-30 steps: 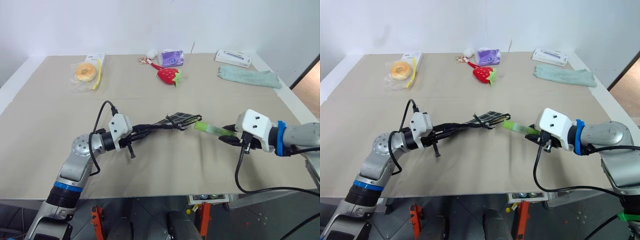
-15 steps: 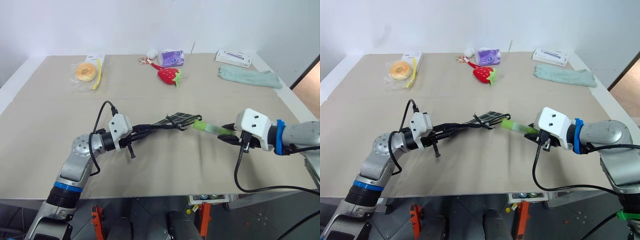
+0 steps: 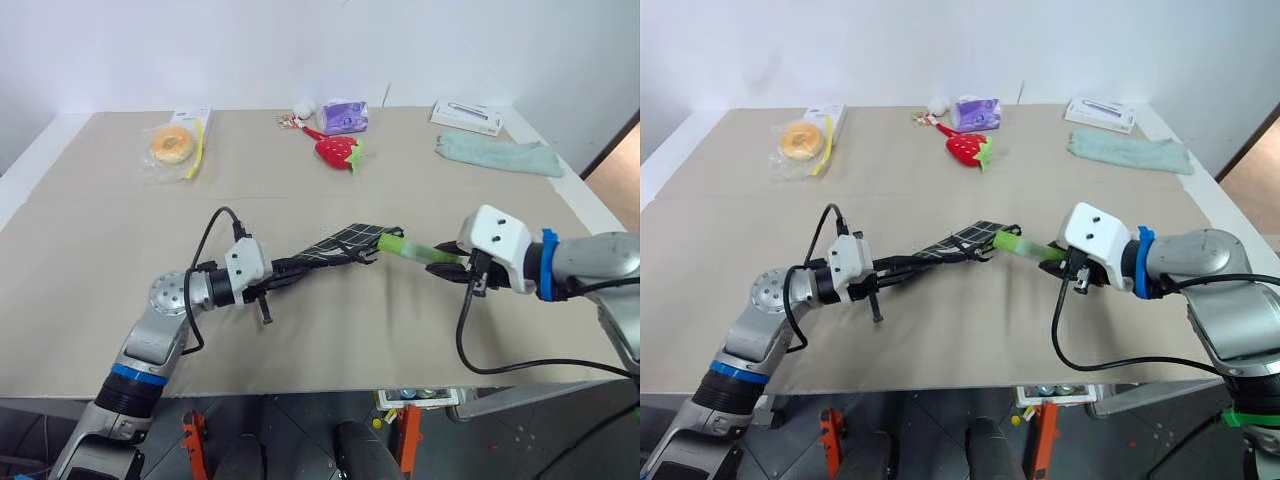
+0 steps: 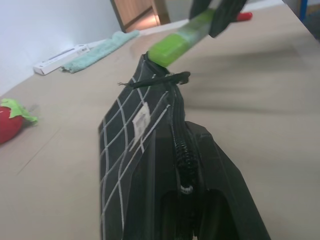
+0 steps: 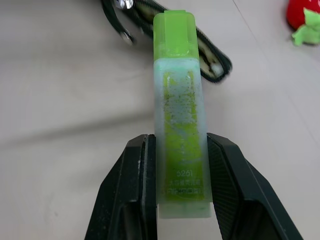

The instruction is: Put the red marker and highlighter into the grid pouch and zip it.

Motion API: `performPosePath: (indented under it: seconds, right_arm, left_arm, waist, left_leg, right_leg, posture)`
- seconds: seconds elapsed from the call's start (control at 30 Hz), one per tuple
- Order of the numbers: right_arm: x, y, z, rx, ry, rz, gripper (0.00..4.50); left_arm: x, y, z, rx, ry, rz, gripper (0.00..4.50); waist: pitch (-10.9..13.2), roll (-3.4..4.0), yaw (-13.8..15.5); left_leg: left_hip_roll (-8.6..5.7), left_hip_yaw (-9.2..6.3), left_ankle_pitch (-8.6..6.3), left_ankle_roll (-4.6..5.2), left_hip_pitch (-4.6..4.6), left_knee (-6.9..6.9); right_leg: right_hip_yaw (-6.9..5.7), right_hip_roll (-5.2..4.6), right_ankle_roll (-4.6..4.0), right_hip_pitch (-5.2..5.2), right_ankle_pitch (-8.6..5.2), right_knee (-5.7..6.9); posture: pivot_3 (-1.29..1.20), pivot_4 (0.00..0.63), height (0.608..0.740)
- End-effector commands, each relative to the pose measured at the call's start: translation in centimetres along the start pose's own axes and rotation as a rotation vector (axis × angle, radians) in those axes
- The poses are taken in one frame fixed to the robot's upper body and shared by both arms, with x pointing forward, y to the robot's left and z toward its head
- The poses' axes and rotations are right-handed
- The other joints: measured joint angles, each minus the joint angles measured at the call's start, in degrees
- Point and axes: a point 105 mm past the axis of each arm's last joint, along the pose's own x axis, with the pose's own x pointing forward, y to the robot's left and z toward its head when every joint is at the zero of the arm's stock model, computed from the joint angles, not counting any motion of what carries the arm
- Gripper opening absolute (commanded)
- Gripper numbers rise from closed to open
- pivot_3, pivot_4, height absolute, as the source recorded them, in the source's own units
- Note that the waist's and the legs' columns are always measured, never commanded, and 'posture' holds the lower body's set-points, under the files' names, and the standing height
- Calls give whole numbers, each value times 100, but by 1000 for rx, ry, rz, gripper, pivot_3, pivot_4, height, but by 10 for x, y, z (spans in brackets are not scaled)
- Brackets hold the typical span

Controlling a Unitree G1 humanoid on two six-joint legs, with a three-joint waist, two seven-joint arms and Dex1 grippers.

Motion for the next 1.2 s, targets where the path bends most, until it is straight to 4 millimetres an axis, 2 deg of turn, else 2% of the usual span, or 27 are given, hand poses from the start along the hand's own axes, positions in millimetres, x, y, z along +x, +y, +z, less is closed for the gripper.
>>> performPosePath:
  seconds: [0.03,0.23,0.77,1.2]
  right_arm:
    - [-3,-2,9,-38,-3,-11,1032]
    - [-3,2,1,-32,36,10,1032]
    - [-13,5,1,0,18,39,1032]
    - [-8,6,-6,1,49,44,1032]
  left_arm:
    - [1,2,8,43,-26,-4,0]
    - [2,4,9,29,-43,19,0]
    - [2,8,9,26,-41,32,0]
    - [1,8,9,27,-40,38,0]
  waist:
    - [0,0,5]
    - [0,0,18]
    - [0,0,23]
    - [0,0,25]
  left_leg:
    - [-1,0,0,0,-1,0]
    - [0,0,0,1,-1,0]
    - [0,1,0,1,0,2]
    - [1,0,0,1,0,3]
  right_leg:
    - [1,-1,1,0,-1,0]
    - [1,-1,2,-1,-2,0]
    - [1,0,4,0,0,0]
    - [0,0,3,0,0,0]
  posture:
    - [0,150,740]
    - [0,150,740]
    - [0,150,740]
    - [0,150,740]
